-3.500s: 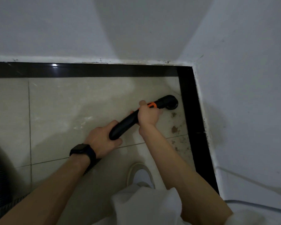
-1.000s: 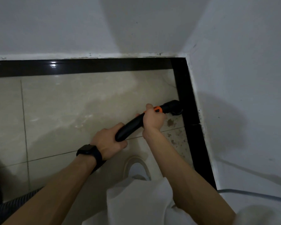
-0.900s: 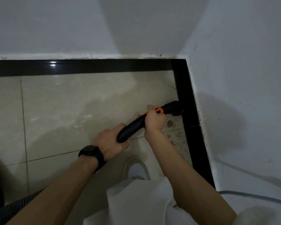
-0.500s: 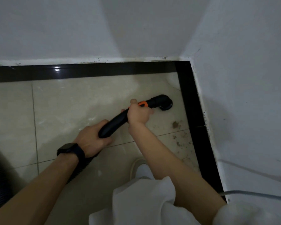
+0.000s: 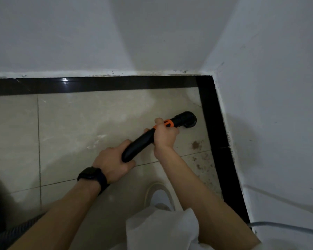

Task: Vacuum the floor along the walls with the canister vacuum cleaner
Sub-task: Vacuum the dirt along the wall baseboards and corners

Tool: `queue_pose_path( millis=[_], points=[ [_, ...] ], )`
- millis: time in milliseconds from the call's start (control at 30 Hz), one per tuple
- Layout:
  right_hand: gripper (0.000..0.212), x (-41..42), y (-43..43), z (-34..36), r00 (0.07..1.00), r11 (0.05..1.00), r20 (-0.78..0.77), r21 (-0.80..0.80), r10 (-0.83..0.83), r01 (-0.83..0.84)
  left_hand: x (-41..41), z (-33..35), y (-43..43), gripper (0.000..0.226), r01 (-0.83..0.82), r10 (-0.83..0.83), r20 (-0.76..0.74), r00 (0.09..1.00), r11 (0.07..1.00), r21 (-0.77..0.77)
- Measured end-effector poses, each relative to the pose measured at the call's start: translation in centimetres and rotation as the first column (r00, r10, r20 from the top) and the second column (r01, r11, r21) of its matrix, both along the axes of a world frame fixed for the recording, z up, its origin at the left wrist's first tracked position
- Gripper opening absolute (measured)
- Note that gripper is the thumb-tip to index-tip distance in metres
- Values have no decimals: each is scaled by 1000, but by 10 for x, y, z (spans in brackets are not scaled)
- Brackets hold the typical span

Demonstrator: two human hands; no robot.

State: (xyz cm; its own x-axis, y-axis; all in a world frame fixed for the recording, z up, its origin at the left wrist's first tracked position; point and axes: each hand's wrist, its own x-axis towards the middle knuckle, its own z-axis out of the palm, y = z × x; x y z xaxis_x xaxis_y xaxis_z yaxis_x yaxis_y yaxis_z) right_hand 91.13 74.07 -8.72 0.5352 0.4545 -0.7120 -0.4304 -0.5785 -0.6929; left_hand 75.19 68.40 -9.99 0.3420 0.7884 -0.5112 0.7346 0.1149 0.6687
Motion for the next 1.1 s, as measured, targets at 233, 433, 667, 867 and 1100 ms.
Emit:
queue_pose_path(
  millis=[233,433,667,867,1100],
  points=[
    [54,37,12,-6,998,997,29,58,58,-60,45,-6,1,36,-42,42,0,999,997,68],
    [40,59,34,-5,989,983,1,110,148,-148,69,-12,13,39,-63,62,8,998,991,116],
    [34,60,62,-9,976,970,26,104,217,-219,73,-19,34,41,-110,105,74,992,992,66],
    [47,44,60,-9,992,990,20,66,124,-125,50,-12,42,34,-9,6,98,995,1000,27],
    [60,-32,11,-3,993,999,-108,7,49,-48,-47,2,24,36,115,-114,-118,986,993,-1]
  ],
)
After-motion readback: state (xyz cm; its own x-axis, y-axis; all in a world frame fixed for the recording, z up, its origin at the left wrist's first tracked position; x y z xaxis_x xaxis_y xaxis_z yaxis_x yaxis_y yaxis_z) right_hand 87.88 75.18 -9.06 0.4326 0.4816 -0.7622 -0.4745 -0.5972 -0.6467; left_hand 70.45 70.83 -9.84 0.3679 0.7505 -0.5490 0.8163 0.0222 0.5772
